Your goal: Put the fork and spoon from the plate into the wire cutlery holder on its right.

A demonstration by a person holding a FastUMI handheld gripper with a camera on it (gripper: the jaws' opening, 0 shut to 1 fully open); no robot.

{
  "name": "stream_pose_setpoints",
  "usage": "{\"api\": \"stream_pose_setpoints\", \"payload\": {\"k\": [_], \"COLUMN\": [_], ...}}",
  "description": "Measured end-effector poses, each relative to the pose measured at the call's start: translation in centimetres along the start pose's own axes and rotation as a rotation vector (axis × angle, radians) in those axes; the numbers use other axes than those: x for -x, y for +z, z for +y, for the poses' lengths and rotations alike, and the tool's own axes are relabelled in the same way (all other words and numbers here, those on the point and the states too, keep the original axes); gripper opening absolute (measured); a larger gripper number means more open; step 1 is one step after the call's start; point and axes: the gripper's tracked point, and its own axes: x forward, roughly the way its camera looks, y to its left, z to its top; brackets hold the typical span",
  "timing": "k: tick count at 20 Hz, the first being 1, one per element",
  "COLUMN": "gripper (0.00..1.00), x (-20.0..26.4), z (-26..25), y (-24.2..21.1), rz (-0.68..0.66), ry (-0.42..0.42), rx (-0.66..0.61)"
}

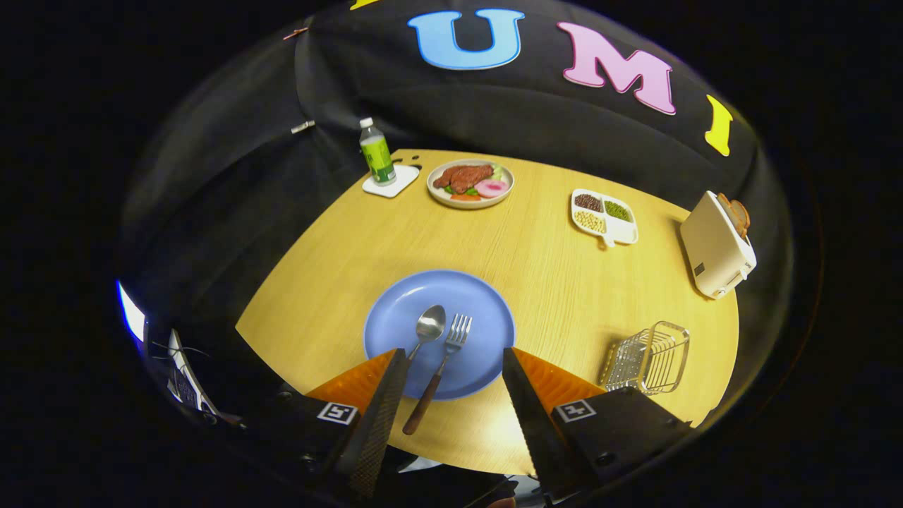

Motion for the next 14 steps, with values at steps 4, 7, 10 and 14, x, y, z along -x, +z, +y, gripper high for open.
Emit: {"api": "stream_pose_setpoints", "payload": {"k": [4, 7, 10, 14], "gripper": [0.7, 0.6, 0.47, 0.21], "x": [-3.8, -6.2, -7.7, -9.6], "z": [0.8, 0.7, 0.9, 0.8], "y": [-3.1, -5.3, -6.5, -7.2], "rz": [0.104, 0.173, 0.23, 0.287], "ry": [-0.026, -0.066, -0.089, -0.112], "rx": [0.06, 0.092, 0.057, -0.036]}}
